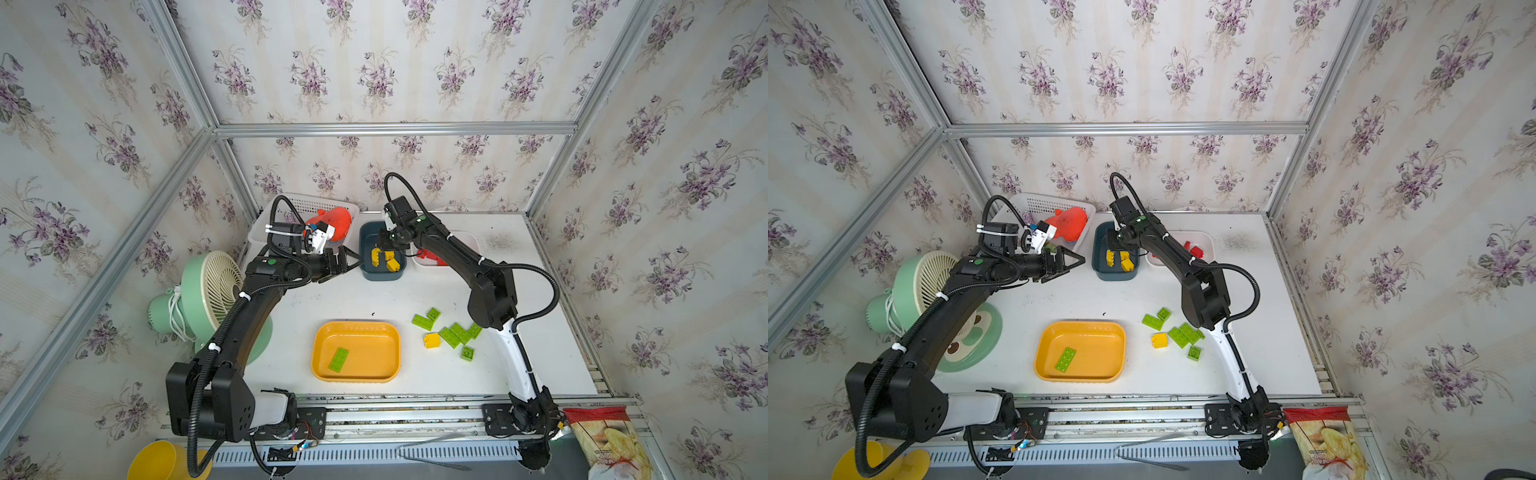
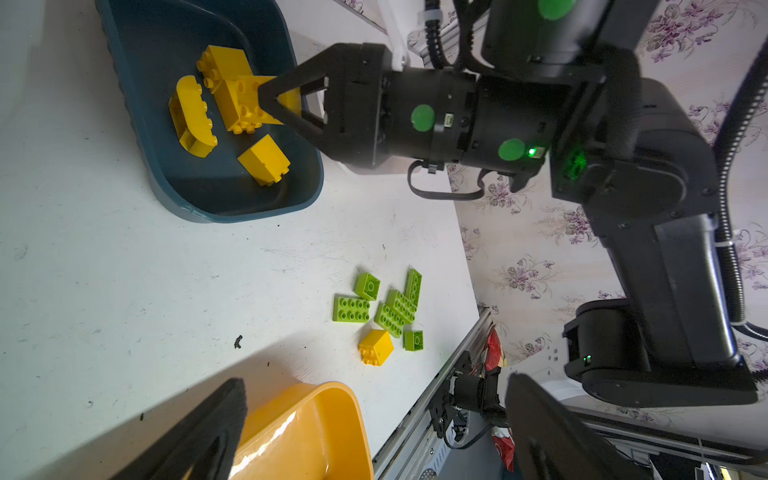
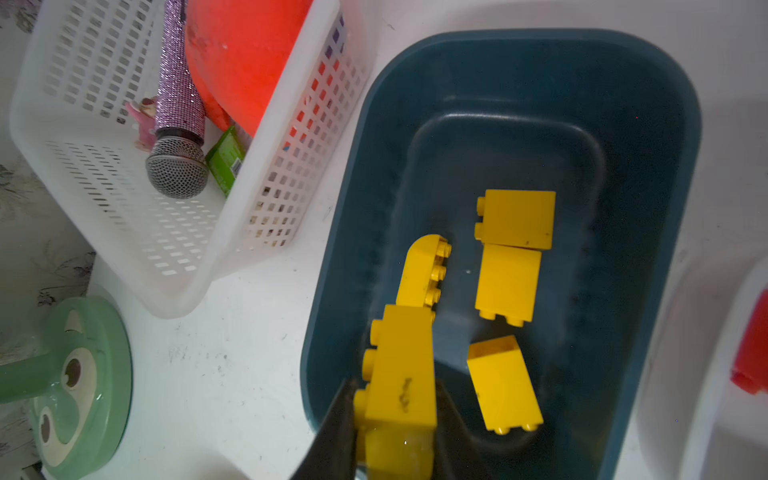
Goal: Sort the legos into containers by color
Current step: Place the lego in the container, then pick up the lego from the bottom-center of the table.
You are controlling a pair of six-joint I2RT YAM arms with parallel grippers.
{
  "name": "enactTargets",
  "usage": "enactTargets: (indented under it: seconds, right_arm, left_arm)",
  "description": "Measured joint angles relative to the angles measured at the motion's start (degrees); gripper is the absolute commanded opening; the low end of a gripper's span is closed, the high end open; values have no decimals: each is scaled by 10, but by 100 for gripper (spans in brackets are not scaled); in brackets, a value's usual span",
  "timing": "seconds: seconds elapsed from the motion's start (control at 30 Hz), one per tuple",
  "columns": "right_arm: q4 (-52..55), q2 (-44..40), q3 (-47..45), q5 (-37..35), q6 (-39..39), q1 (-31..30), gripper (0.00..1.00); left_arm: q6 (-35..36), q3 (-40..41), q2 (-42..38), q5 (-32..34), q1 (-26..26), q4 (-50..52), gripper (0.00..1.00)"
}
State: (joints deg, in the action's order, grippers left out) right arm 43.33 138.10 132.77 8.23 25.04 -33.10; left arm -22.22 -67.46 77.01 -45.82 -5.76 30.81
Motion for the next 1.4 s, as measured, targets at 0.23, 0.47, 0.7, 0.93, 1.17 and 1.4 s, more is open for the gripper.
enactTargets:
  seconds: [0.23, 0.47, 0.7, 0.93, 1.17, 1.4]
  right_arm:
    - [31, 43, 31, 3, -11, 5, 34]
    - [54, 46, 33, 19, -26, 7, 50]
    - [62, -54, -59, 24, -61, 15, 59]
    - [23, -318, -381, 24, -82, 13, 65]
    - [27, -473, -588, 2, -75, -5, 67]
    - [46, -514, -689, -44, -43, -70, 69]
  left_arm:
    - [-4, -3, 4, 5, 0, 0, 99]
    - [-4, -6, 13, 5, 0, 0, 99]
    - [-4, -9, 13, 5, 0, 0, 99]
    - [-4, -2, 13, 5, 0, 0, 99]
    - [-3, 4, 19, 4, 0, 0, 99]
    - [-2, 3, 33, 1, 0, -1, 99]
